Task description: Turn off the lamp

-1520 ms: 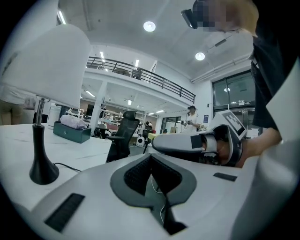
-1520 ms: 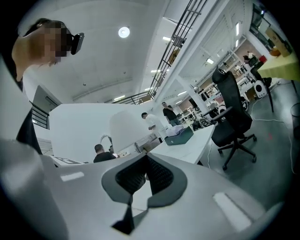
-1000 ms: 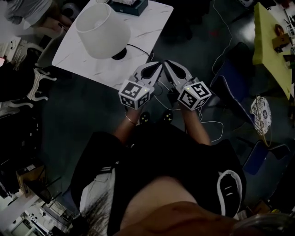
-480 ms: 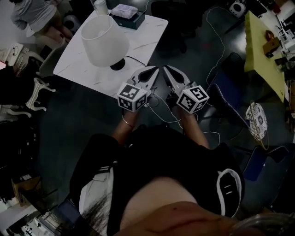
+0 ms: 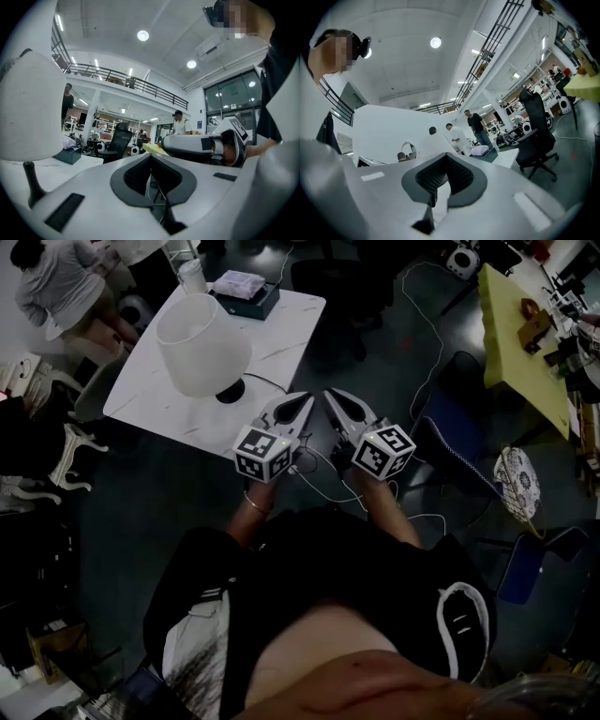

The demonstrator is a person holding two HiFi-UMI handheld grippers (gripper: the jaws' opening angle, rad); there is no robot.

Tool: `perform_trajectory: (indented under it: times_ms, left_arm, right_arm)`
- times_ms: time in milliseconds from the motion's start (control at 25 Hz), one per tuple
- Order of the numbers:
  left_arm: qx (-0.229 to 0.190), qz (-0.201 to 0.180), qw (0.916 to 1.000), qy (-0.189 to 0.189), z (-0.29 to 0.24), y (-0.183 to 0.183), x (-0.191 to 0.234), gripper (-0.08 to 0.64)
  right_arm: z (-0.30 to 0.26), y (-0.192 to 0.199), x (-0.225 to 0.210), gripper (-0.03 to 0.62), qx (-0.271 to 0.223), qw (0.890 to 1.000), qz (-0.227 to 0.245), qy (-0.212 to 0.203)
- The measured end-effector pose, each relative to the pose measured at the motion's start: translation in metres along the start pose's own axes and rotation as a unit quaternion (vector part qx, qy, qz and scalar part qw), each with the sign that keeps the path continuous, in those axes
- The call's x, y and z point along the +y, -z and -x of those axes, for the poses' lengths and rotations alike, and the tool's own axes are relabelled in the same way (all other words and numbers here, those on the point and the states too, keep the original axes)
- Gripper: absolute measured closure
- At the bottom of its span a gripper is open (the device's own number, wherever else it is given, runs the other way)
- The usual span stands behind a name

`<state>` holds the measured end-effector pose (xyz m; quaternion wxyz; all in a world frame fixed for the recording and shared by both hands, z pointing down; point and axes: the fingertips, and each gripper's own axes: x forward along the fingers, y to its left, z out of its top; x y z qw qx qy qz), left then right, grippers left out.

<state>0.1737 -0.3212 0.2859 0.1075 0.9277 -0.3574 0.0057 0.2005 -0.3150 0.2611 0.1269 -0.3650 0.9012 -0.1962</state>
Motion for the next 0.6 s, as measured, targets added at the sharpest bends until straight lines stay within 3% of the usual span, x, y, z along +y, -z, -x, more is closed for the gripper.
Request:
perform_trajectory:
  times_ms: [600]
  left_arm:
    - [0.010, 0.005, 0.9999, 0.007, -0.003, 0.005, -0.006, 0.554]
  right_arm:
    - [0.011, 0.002, -0.007, 0.592, -0.001, 1.000, -0.012, 0.013]
